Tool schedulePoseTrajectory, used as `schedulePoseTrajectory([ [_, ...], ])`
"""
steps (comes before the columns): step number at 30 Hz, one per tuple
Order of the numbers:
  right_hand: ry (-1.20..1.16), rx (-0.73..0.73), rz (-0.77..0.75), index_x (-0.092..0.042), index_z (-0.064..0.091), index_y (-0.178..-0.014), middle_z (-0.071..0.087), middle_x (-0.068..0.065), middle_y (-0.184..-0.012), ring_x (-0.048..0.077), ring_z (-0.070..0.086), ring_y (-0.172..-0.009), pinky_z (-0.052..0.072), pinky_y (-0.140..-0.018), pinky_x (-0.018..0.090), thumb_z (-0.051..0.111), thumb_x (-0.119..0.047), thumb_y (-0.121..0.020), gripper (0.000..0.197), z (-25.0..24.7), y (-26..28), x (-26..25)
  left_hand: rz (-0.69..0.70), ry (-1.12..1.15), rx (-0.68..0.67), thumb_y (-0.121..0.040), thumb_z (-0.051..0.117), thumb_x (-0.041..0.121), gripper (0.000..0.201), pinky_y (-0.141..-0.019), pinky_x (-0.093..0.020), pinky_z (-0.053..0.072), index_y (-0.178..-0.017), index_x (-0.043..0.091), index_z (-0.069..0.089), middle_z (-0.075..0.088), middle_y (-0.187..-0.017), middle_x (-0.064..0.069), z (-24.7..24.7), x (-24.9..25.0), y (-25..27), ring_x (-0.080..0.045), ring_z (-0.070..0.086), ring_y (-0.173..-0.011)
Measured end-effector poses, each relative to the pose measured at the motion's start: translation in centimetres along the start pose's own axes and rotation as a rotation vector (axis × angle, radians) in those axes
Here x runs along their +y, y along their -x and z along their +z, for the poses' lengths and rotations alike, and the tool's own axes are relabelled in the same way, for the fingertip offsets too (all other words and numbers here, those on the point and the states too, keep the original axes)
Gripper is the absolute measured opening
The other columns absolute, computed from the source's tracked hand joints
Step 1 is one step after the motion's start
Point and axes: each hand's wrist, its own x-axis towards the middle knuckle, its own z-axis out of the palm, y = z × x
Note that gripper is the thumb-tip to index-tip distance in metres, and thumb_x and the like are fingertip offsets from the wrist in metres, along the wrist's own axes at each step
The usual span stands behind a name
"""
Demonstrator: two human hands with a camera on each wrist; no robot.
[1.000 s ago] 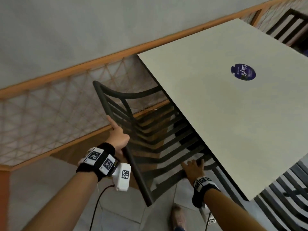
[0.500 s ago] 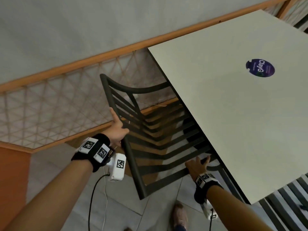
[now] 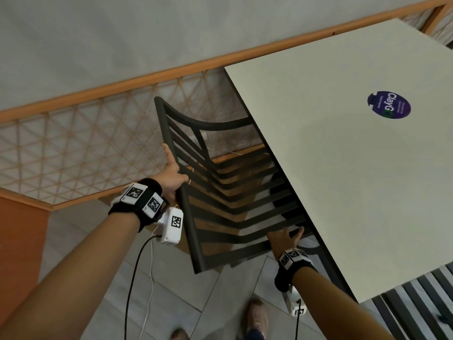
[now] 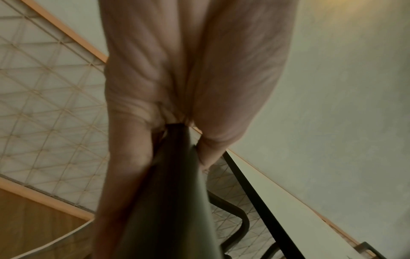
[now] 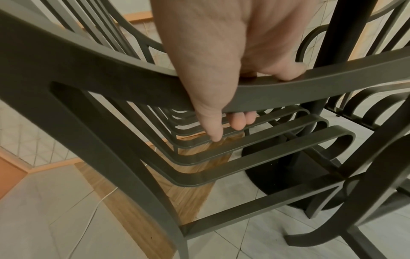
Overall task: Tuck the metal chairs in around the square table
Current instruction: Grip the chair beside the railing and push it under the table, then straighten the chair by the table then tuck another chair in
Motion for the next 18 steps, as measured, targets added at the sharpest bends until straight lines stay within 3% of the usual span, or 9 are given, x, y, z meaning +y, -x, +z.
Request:
schedulePoseTrajectory([
  [2, -0.003, 0.039, -0.035, -0.016, 0.049, -0.124, 0.053, 0.014, -0.129, 0.033, 0.032, -0.134, -0.002, -0.106, 0.077, 0.052, -0.01, -0.088, 0.037, 0.2, 0.5, 0.3, 0.022, -0.012, 0.033, -0.095, 0.049, 0.002, 0.102, -0.041, -0.025, 0.054, -0.139, 0.039, -0.036, 0.022, -0.157, -0.021, 0.3, -0.1, 0.9, -0.02, 0.065, -0.074],
  [4, -0.013, 0.106, -0.083, -0.015, 0.042, -0.132, 0.05, 0.015, -0.133, 0.032, 0.035, -0.133, 0.005, -0.112, 0.07, 0.05, -0.012, -0.088, 0.044, 0.8, 0.9, 0.6, 0.047, -0.092, 0.079, -0.097, 0.048, 0.011, 0.092, -0.06, -0.031, 0.058, -0.146, 0.031, -0.027, 0.035, -0.152, -0.02, 0.6, -0.8, 1.7, -0.024, 0.066, -0.089],
  [6, -0.047, 0.169, -0.132, -0.013, 0.036, -0.138, 0.044, 0.016, -0.141, 0.033, 0.032, -0.135, 0.014, -0.116, 0.06, 0.048, -0.013, -0.088, 0.051, 1.5, 2.0, 0.7, 0.06, -0.13, 0.127, -0.098, 0.047, 0.016, 0.074, -0.082, -0.043, 0.057, -0.152, 0.021, -0.004, 0.055, -0.134, -0.019, 1.2, -1.7, 2.7, -0.03, 0.065, -0.101],
  [8, -0.111, 0.21, -0.172, -0.013, 0.027, -0.144, 0.028, 0.017, -0.152, 0.035, 0.02, -0.142, 0.017, -0.117, 0.054, 0.047, -0.009, -0.087, 0.06, 1.9, 3.9, 0.4, 0.037, -0.112, 0.159, -0.098, 0.046, 0.014, 0.049, -0.089, -0.048, 0.054, -0.142, 0.011, 0.026, 0.063, -0.104, -0.012, 1.9, -2.4, 3.8, -0.032, 0.063, -0.099],
  [10, -0.187, 0.227, -0.186, -0.016, 0.021, -0.146, 0.017, 0.017, -0.156, 0.034, 0.015, -0.145, 0.018, -0.118, 0.052, 0.046, -0.004, -0.086, 0.066, 1.9, 6.5, 0.3, 0.031, -0.065, 0.161, -0.097, 0.047, 0.009, 0.032, -0.088, -0.05, 0.053, -0.129, 0.009, 0.039, 0.059, -0.094, -0.007, 2.9, -3.4, 5.3, -0.036, 0.06, -0.102],
  [13, -0.239, 0.232, -0.191, -0.016, 0.021, -0.146, 0.023, 0.017, -0.154, 0.034, 0.026, -0.14, 0.026, -0.115, 0.047, 0.045, -0.003, -0.085, 0.067, 2.8, 10.8, 0.8, 0.044, -0.057, 0.157, -0.096, 0.048, 0.008, 0.024, -0.093, -0.053, 0.051, -0.119, 0.012, 0.043, 0.062, -0.111, -0.017, 4.7, -5.7, 8.0, -0.041, 0.058, -0.109],
  [16, -0.243, 0.242, -0.174, -0.016, 0.028, -0.142, 0.031, 0.016, -0.149, 0.034, 0.034, -0.134, 0.034, -0.109, 0.048, 0.049, -0.007, -0.084, 0.063, 5.1, 16.0, 2.3, 0.145, -0.113, 0.17, -0.097, 0.049, 0.011, 0.045, -0.099, -0.05, 0.046, -0.14, 0.01, 0.035, 0.055, -0.133, -0.019, 7.8, -8.4, 12.2, -0.039, 0.055, -0.117],
  [18, -0.27, 0.237, -0.16, -0.017, 0.03, -0.141, 0.034, 0.015, -0.146, 0.035, 0.037, -0.132, 0.036, -0.107, 0.048, 0.051, -0.009, -0.085, 0.061, 6.8, 19.8, 3.5, 0.212, -0.1, 0.218, -0.096, 0.05, 0.01, 0.047, -0.091, -0.05, 0.052, -0.14, 0.011, 0.035, 0.053, -0.132, -0.018, 10.0, -10.5, 15.2, -0.035, 0.06, -0.105],
])
